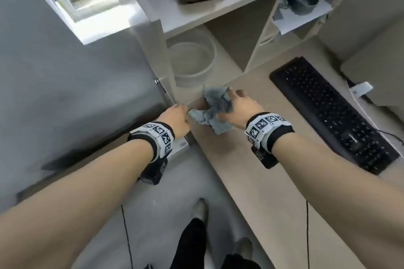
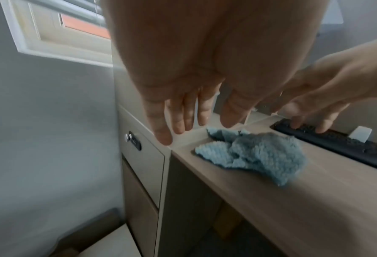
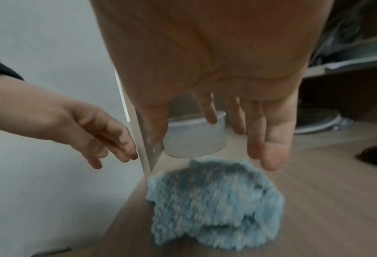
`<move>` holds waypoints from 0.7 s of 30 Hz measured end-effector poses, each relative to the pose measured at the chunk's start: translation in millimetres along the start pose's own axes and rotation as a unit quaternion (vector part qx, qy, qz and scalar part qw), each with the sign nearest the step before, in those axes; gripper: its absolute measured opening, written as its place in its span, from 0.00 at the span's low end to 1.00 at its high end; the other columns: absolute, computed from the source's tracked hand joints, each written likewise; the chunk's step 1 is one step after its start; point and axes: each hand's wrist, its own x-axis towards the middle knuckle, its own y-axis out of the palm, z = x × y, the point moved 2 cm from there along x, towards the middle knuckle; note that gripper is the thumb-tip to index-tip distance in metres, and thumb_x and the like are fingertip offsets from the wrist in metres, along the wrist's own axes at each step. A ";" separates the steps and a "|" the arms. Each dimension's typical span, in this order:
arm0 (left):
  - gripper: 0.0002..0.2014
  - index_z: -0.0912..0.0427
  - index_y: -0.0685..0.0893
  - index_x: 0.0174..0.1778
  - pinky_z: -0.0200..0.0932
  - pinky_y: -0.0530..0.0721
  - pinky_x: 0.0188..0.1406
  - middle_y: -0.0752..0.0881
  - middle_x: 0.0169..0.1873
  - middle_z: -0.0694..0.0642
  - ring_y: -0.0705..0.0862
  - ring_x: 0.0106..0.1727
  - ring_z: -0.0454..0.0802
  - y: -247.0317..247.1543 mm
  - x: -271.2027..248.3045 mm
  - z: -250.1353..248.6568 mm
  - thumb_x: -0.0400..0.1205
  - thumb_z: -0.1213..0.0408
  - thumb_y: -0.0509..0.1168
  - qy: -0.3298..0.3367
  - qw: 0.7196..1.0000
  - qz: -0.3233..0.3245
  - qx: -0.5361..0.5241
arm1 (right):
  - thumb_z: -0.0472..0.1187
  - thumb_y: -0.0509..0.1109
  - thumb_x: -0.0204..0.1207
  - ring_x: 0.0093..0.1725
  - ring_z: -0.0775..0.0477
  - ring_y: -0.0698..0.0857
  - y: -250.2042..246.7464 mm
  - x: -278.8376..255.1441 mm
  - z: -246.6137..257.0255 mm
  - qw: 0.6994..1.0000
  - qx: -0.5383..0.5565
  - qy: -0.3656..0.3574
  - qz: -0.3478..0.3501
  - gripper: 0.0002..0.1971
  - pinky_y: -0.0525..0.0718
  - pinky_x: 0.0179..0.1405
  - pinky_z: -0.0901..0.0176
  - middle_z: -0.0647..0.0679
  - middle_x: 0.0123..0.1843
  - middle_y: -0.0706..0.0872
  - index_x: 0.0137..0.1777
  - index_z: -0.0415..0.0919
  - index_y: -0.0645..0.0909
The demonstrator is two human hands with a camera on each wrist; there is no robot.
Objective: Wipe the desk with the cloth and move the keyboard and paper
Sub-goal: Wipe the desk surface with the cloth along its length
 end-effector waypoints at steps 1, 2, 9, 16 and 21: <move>0.24 0.58 0.76 0.70 0.53 0.78 0.67 0.79 0.67 0.59 0.77 0.70 0.62 5.4 4.1 2.9 0.76 0.60 0.57 0.000 1.000 0.011 -0.003 | 0.64 0.69 0.70 0.70 0.31 0.76 7.3 7.7 0.1 1.000 0.002 0.016 0.008 0.45 0.81 0.63 0.41 0.42 0.78 0.67 0.83 0.50 0.55; 0.26 0.57 0.75 0.71 0.53 0.77 0.69 0.78 0.68 0.59 0.76 0.72 0.62 10.4 9.2 5.9 0.75 0.59 0.56 0.000 1.000 0.009 -0.015 | 0.65 0.68 0.70 0.74 0.30 0.72 16.7 15.7 -1.3 0.999 -0.001 0.037 0.014 0.46 0.80 0.66 0.39 0.43 0.81 0.63 0.84 0.51 0.52; 0.29 0.60 0.70 0.77 0.53 0.74 0.73 0.72 0.74 0.63 0.70 0.76 0.62 36.9 23.9 1.4 0.77 0.68 0.59 -0.026 0.999 -0.008 -0.043 | 0.45 0.79 0.64 0.73 0.32 0.67 58.2 27.3 -10.9 0.997 -0.031 0.054 0.042 0.44 0.80 0.61 0.40 0.41 0.75 0.67 0.80 0.51 0.63; 0.29 0.62 0.67 0.78 0.55 0.69 0.76 0.65 0.79 0.61 0.60 0.79 0.63 49.5 34.4 -20.7 0.78 0.66 0.60 -0.034 0.998 -0.042 -0.029 | 0.40 0.70 0.72 0.69 0.30 0.72 -2.0 0.4 -116.9 0.979 0.043 0.149 -0.132 0.32 0.77 0.63 0.41 0.38 0.72 0.71 0.77 0.46 0.68; 0.32 0.59 0.65 0.79 0.49 0.64 0.80 0.57 0.84 0.53 0.50 0.85 0.54 58.9 36.3 -20.7 0.75 0.64 0.61 -0.049 0.998 -0.033 0.004 | 0.46 0.68 0.75 0.76 0.31 0.65 20.8 -5.6 -152.1 0.982 -0.026 0.185 -0.006 0.31 0.71 0.73 0.42 0.42 0.81 0.65 0.79 0.43 0.66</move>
